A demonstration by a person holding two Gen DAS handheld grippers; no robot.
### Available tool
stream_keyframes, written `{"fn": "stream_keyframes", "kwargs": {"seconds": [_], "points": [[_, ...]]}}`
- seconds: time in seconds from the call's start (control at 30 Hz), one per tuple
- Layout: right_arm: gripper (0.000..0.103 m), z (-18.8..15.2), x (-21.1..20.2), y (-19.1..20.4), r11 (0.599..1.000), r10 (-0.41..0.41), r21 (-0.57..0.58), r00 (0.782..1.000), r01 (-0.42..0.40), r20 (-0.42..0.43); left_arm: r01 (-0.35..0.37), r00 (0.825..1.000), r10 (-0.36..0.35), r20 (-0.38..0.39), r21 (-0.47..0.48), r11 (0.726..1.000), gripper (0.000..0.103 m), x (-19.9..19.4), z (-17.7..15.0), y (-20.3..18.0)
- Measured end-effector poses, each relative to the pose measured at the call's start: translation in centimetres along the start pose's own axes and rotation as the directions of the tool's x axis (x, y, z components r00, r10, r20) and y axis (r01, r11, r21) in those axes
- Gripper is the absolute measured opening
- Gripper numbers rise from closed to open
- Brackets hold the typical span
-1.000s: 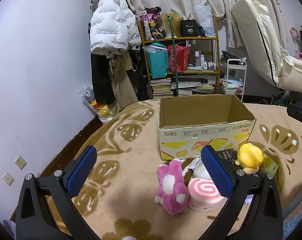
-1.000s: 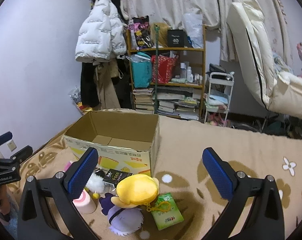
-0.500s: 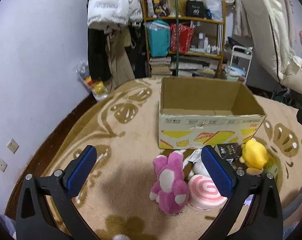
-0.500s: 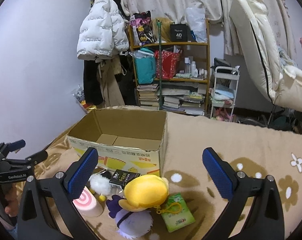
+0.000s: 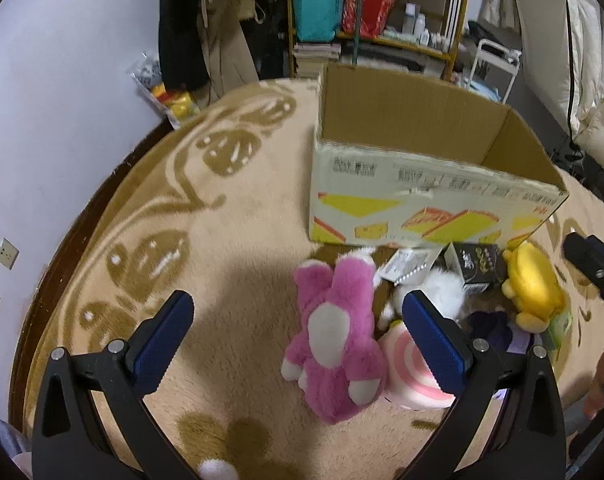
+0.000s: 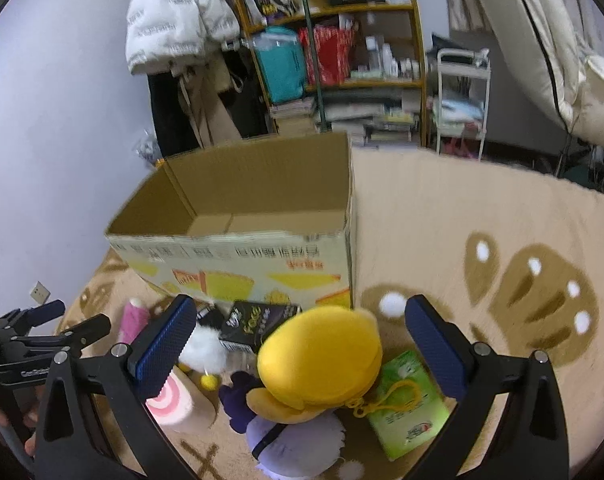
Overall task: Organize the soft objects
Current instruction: 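Grasp the pink bunny plush with the left tool while the right tool grasps the yellow duck plush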
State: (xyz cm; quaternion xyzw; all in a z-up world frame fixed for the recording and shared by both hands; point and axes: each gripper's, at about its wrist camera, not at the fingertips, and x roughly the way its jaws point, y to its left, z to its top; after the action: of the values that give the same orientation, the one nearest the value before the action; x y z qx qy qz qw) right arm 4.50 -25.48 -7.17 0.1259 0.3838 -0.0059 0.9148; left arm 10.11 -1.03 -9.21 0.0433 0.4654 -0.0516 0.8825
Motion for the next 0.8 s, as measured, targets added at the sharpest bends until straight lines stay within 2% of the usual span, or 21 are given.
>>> {"fn": "stream_keyframes", "kwargs": {"seconds": [0.23,0.37,0.47,0.63,0.7,0.8], "points": [[0.103,-0.8,2.7,-0.1,0.999,-0.030,-0.016,0.995,0.029,-0.095,0.006,0.996,-0.004,-0.084,0.027,1.000,0.103,2.2,-0.2,-0.8],[0.103,-1.3,4.2,-0.8,0.999,-0.039,0.002,0.987,0.040,-0.154,-0.017,0.991,0.022,-0.129,0.037,0.999,0.103,3.5,-0.4,-0.9],[0.103,-1.5,5.0,-0.9,0.999,-0.051,-0.002,0.983,0.051,-0.178,0.000,0.988,0.003,-0.158,0.021,1.000,0.103,4.4,-0.5,-0.5],[0.090,-1.9,5.8,-0.8,0.998,-0.068,-0.021,0.973,0.065,-0.220,0.013,0.983,-0.014,-0.181,-0.007,1.000,0.103,4.9,-0.6,-0.1],[0.089,-2.0,6.0,-0.8,0.998,-0.069,-0.025,0.971,0.065,-0.229,0.013,0.983,-0.015,-0.185,-0.012,1.000,0.102,5.0,-0.6,0.0],[0.088,-2.0,5.9,-0.9,0.998,-0.060,-0.020,0.971,0.057,-0.231,0.027,0.982,-0.029,-0.189,-0.013,1.000,0.094,5.0,-0.7,-0.1]]}}
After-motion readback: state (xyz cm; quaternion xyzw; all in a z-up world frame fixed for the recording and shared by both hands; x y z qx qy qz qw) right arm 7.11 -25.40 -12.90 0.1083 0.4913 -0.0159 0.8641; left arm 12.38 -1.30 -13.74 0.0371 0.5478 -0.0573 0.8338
